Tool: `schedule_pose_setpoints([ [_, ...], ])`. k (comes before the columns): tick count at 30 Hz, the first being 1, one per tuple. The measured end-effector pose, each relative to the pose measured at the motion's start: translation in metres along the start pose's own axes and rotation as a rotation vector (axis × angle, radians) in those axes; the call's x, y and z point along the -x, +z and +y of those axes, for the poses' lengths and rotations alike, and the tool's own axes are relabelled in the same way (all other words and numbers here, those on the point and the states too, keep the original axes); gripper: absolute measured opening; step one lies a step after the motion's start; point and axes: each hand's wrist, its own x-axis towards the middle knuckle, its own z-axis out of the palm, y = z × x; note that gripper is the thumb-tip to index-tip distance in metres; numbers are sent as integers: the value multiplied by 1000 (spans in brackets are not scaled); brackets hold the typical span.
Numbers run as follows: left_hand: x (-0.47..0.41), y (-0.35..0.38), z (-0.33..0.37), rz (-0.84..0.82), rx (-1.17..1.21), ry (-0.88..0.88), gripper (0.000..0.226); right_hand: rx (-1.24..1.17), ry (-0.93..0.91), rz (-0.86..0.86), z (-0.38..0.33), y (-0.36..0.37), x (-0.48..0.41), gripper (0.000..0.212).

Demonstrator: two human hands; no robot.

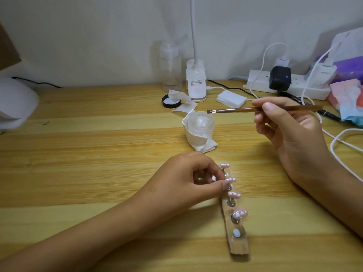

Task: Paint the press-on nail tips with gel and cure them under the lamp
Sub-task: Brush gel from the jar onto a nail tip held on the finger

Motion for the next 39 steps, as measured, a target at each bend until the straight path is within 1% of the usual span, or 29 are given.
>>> schedule_pose_setpoints([
  [3, 0, 4, 0, 40, -38, 31, 11, 8, -14, -9, 0, 1, 0, 19],
  [7, 1, 5, -1, 45, -59, 52, 26, 35, -33, -19, 2, 1, 2, 18],
  [9, 1, 5, -1, 47, -63, 53, 25, 44, -42, -17, 2, 1, 1, 16],
  [11, 1, 6, -1, 51, -31, 32, 16, 33, -59, -10, 2, 1, 1, 13],
  [13, -1, 5, -2, 50, 38, -8, 10, 19, -81, 5, 2, 1, 1, 20],
  [14, -1, 4, -2, 42, 77, -29, 11, 18, -85, 11, 2, 0, 1, 24],
  [17, 1, -2, -1, -6, 224, -68, 13, -7, -76, 47, 2, -1, 0, 21],
  [18, 2, -4, -1, 5, 293, -69, 12, -12, -73, 64, 2, -2, -1, 20],
  [21, 5, -11, -1, 163, 530, -45, 11, 21, -96, 66, 4, -3, -1, 7],
  [23, 3, -16, -2, 262, 669, -55, 10, 68, -129, 47, 3, -3, 2, 14],
  [24, 2, -17, -2, 285, 711, -67, 9, 88, -141, 41, 3, -3, 3, 16],
  [27, -1, -20, -4, 295, 773, -98, 5, 113, -158, 34, 2, 0, 4, 18],
  [31, -4, -20, -7, 335, 864, -150, 11, 125, -170, 45, 1, 2, 5, 18],
  [33, -6, -20, -8, 357, 889, -175, 9, 145, -183, 38, 2, 2, 6, 16],
  [37, -7, -22, -6, 411, 916, -149, 8, 178, -216, 17, 2, 5, 8, 15],
  [39, -10, -22, -6, 424, 967, -173, 4, 197, -236, 0, 1, 8, 10, 18],
])
